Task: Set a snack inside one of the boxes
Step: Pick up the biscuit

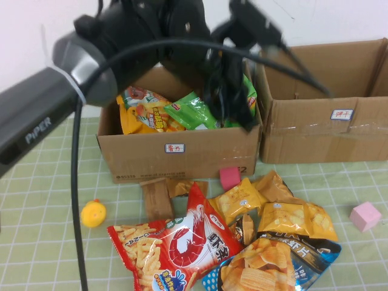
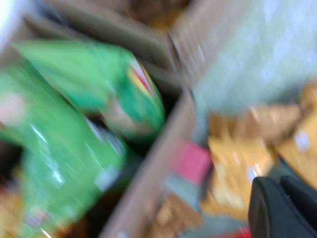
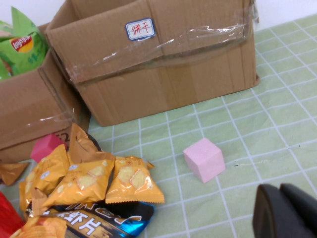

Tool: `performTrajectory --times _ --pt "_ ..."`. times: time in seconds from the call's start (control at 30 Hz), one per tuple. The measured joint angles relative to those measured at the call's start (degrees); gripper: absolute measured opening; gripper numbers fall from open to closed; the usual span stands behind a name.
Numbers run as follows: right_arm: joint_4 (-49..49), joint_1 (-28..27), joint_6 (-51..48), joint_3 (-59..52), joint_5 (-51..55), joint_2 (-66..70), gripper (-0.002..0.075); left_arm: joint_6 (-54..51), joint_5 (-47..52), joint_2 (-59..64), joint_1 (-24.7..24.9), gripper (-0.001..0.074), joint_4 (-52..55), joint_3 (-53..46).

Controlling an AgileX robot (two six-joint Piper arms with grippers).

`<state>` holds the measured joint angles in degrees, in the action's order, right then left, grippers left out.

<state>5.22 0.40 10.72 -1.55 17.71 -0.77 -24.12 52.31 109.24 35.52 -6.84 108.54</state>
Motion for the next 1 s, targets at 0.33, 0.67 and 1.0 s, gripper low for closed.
performTrajectory --times 0.33,0.67,1.0 --pt "0.1 0.0 0.0 0.0 0.0 0.0 -0.0002 1.4 -3.1 0.2 0.0 0.0000 -4.5 -18.3" --pt "0.2 0.0 0.0 0.0 0.0 0.0 -0.0002 -3.5 -7.4 6.4 0.0 0.0030 -6.9 -21.6" --pt "1.0 0.0 0.0 0.0 0.0 0.0 -0.0002 -8.3 -16.5 11.3 0.0 0.0627 -9.1 -21.6"
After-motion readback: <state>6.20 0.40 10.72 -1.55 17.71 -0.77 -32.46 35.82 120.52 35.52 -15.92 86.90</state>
